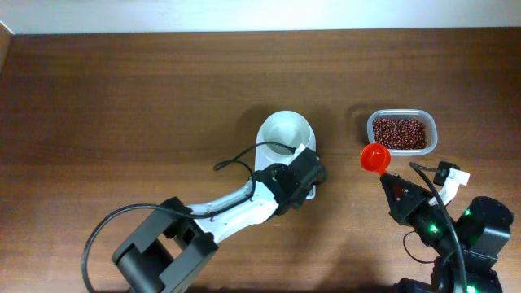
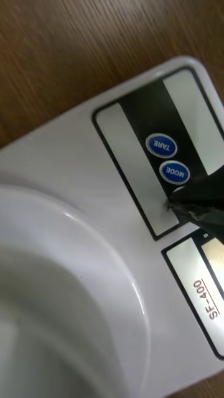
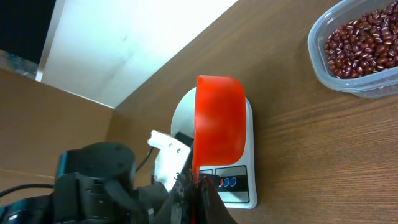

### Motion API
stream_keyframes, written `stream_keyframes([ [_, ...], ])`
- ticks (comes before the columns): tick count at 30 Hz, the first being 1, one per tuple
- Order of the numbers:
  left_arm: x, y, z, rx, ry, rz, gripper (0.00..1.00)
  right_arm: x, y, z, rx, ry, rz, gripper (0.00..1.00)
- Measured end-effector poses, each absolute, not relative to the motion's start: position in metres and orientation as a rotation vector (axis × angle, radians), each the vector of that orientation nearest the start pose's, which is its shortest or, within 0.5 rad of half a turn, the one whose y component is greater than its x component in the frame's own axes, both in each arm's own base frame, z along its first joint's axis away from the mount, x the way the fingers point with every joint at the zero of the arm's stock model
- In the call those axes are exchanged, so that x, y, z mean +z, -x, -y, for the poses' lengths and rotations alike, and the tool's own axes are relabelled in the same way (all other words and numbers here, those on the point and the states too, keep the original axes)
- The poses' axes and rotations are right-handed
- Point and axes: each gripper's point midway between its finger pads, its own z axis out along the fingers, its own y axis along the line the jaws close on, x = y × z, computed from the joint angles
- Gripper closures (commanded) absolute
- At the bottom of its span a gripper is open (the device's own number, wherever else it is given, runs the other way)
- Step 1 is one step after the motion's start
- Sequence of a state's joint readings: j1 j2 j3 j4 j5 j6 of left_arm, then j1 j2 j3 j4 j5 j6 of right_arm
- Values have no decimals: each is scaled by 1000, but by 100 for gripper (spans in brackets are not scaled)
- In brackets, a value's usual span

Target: Scoop and weigh 50g on scale

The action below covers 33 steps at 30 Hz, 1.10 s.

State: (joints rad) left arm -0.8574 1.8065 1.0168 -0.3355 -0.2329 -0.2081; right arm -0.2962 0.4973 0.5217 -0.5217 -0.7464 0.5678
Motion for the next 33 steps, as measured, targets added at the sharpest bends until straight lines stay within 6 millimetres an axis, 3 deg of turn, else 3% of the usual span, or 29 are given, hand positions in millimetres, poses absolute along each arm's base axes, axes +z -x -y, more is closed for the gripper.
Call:
stream_keyframes([
  [33,20,-293,282,-45,-851,-2496,100,210,-232,-51,936,-414,-2008,96],
])
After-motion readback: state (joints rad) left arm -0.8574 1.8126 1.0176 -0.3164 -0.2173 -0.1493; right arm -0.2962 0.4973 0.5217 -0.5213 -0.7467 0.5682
